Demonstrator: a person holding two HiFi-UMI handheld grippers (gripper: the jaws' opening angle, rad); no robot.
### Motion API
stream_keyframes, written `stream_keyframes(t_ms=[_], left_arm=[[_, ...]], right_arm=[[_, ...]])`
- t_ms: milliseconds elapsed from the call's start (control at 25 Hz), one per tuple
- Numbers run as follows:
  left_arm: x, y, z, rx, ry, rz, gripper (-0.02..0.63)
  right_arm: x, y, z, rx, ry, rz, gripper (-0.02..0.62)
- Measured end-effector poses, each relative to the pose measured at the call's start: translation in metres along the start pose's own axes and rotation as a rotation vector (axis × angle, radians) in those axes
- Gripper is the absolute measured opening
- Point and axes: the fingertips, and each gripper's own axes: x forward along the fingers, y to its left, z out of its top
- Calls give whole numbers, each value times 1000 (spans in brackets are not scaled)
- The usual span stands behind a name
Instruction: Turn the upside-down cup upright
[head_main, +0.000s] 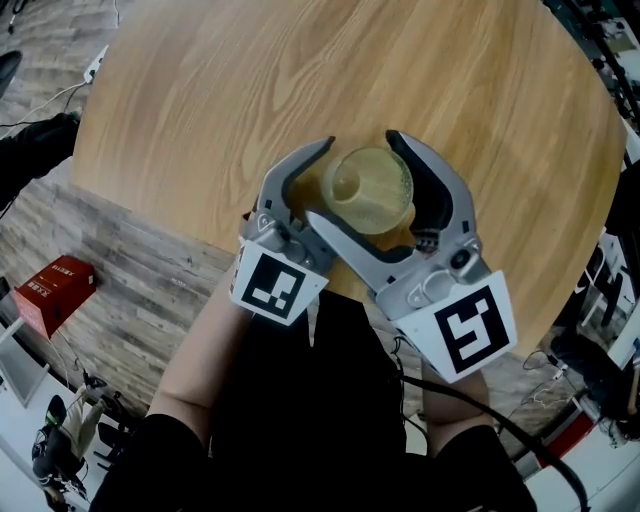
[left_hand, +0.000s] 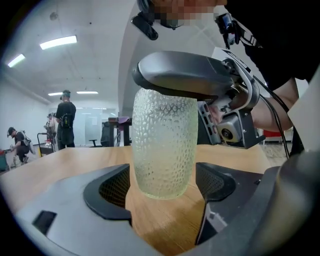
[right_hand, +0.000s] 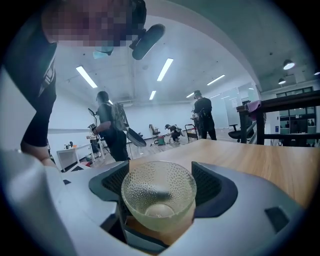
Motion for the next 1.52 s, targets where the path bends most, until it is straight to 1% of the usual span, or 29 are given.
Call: stream_keyframes(t_ms=[40,120,280,440,640,800,960,1120,1280,1400,1520], left_arm=[[0,1,0,10,-2,3,408],[0,2,0,17,-11,12,313],[3,-3,3,17,-13,-1,307],[8,-8,11,26,-22,-7,305],[5,-2,7,22,-15,7,304],[10,-8,8,16,-2,13,304],[8,-9,8,21,6,22,301],[5,-13,8,22,5,26,296],[1,-13,8,25,2,27,290],[2,-13,6,33,17,29,282],[4,-16,7,34,28,26,279]], right_arm=[[-1,0,0,7,-3,3,374],[-2,-1,0,19,-9,9,374],[-8,-7,1,51,-18,7,374],[-19,-18,8,73,-69,-3,374],[-17,-22,8,47,-84,-57,374],[-31,-46,10,15,-101,-127,374],[-38,-69,5,48,-109,-178,374],[-43,-94,-12,63,-84,-247,373],[-41,-104,-34,78,-37,-287,373],[-43,-110,-47,101,-16,-311,373],[-49,-121,-58,100,20,-344,373]])
